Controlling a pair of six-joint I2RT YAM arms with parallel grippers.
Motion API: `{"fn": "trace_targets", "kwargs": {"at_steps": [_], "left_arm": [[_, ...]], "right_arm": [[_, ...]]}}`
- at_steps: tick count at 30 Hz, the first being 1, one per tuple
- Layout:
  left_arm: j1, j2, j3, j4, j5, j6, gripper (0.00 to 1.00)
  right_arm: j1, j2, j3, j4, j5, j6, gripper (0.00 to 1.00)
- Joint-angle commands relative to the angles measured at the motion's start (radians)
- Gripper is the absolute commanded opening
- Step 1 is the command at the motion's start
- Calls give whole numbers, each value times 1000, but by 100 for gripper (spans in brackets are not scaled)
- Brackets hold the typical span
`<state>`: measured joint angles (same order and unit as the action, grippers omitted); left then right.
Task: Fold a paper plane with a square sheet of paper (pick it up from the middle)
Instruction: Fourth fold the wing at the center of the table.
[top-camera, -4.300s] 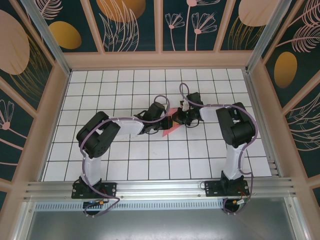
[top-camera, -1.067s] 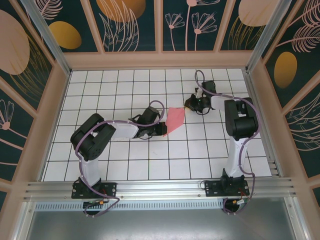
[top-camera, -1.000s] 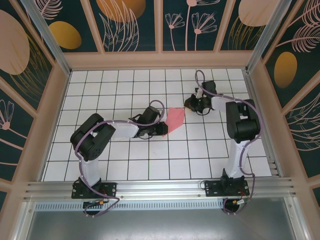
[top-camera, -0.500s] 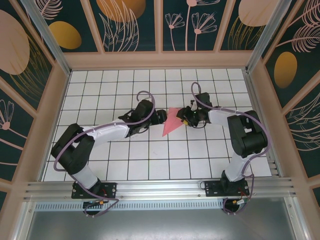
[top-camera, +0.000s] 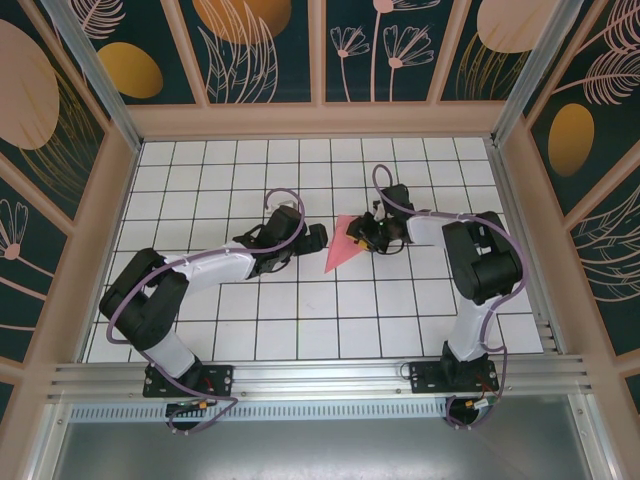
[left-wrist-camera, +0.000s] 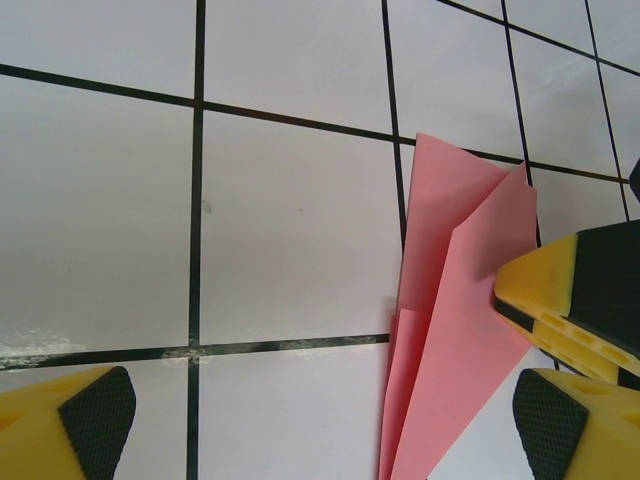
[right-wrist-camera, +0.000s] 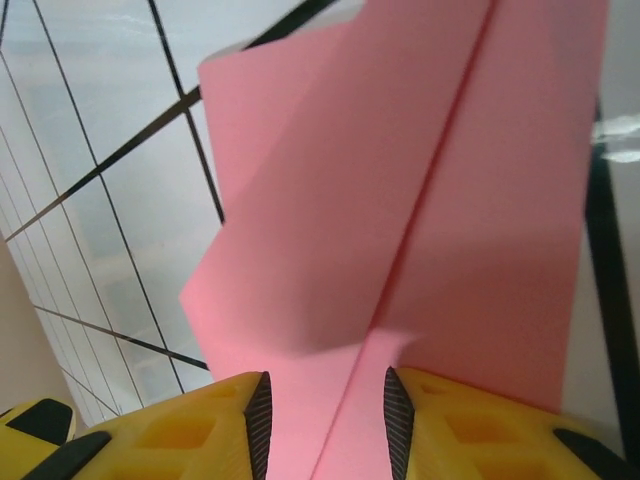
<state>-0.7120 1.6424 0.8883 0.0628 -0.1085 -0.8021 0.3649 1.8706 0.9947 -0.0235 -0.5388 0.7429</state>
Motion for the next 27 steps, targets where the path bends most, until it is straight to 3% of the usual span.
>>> {"fn": "trace_targets", "kwargs": {"at_steps": [1, 13, 16, 21, 27], "left_arm": [[6, -5, 5, 15, 30, 9, 98], [8, 16, 12, 43, 99, 8, 91], [8, 36, 16, 104, 190, 15, 78], [7, 141, 72, 216, 355, 3, 46], [8, 274, 181, 218, 383, -11, 28]], "right_arm": [[9, 26, 43, 2, 9, 3, 37], [11, 48, 81, -71, 91, 18, 37], [9, 31, 75, -68, 99, 21, 37], [8, 9, 66, -59, 97, 29, 36], [2, -10, 49, -49, 99, 39, 35]]}}
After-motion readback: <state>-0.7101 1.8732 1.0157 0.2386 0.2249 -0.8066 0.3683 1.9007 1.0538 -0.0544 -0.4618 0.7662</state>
